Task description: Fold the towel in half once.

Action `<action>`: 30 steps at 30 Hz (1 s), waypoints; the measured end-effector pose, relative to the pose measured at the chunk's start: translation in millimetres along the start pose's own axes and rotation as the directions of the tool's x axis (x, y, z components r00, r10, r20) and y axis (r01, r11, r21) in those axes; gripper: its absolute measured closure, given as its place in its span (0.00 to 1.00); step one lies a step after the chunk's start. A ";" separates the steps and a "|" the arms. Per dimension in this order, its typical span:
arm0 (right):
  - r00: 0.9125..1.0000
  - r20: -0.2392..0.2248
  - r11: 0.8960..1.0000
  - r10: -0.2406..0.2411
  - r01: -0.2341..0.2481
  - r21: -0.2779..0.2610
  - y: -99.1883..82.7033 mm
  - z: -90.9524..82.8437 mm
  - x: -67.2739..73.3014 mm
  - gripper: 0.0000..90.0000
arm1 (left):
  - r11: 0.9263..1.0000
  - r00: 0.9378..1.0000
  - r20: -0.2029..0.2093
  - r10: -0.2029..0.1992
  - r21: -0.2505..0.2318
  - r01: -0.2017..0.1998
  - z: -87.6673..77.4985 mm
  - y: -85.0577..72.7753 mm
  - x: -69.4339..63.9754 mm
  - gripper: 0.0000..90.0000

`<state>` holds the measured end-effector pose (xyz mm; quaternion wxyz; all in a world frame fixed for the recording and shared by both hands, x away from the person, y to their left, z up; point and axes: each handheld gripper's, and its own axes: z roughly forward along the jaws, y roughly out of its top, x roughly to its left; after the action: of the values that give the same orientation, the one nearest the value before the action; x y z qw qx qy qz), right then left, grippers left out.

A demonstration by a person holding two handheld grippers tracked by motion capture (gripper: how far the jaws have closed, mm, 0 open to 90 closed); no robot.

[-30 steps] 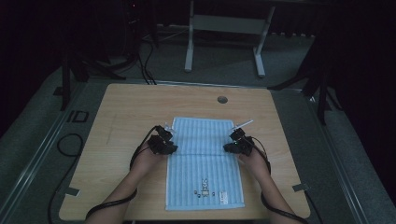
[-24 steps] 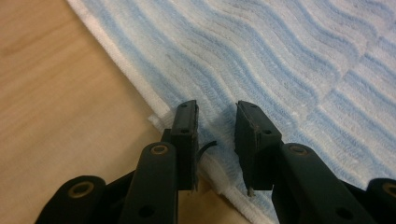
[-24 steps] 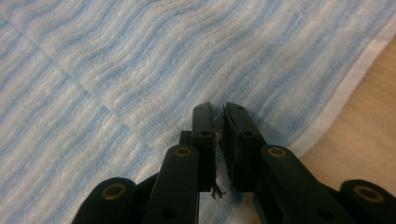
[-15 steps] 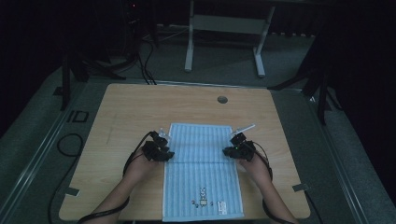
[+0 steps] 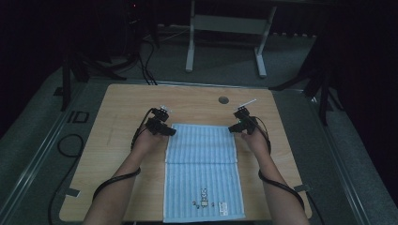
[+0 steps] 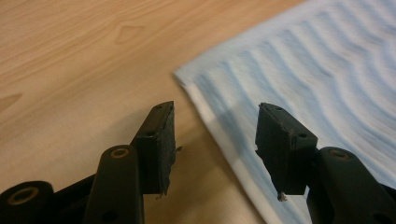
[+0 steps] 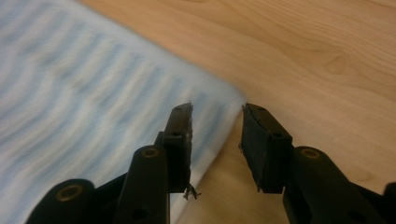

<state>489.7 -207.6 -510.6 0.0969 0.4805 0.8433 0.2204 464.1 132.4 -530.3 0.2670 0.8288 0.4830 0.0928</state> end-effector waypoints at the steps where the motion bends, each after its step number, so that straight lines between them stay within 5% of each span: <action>1: 1.000 0.009 1.000 0.004 -0.005 0.002 1.2 3.2 -1.3 0.69 | 1.000 1.000 -0.002 -0.008 0.002 0.008 2.8 1.1 1.4 0.53; 9: 0.999 0.021 0.999 -0.024 0.024 0.026 3.5 20.5 1.3 0.74 | 1.000 1.000 -0.004 -0.010 -0.023 0.010 14.5 7.6 -5.2 0.58; 12: 0.999 0.017 0.999 -0.039 0.039 0.035 4.5 20.8 6.0 0.88 | 0.998 0.998 -0.020 0.066 -0.014 -0.066 16.9 9.8 -16.9 0.71; 14: 0.998 0.020 0.998 -0.058 0.057 0.033 4.2 21.0 8.8 0.93 | 0.998 0.998 0.009 0.063 0.005 -0.063 17.4 13.4 -17.3 0.89; 17: 0.999 0.025 0.998 -0.046 0.045 0.033 6.9 21.1 6.1 0.94 | 0.998 0.998 -0.002 0.057 0.001 -0.057 15.4 19.6 -15.7 0.95; 24: 0.999 0.018 0.997 -0.050 0.051 -0.064 25.3 -8.5 2.9 0.94 | 0.993 0.999 0.010 0.052 -0.102 -0.051 -24.1 44.7 -11.0 0.96; 30: 0.998 0.022 0.985 -0.064 0.067 -0.158 48.7 -50.8 0.8 0.94 | 0.979 0.999 0.009 0.037 -0.199 -0.034 -67.3 63.2 -6.1 0.96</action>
<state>507.7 -199.6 -443.0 0.1489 0.4450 0.8377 0.2795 480.7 126.3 -439.4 0.3496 0.8071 0.4547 0.1400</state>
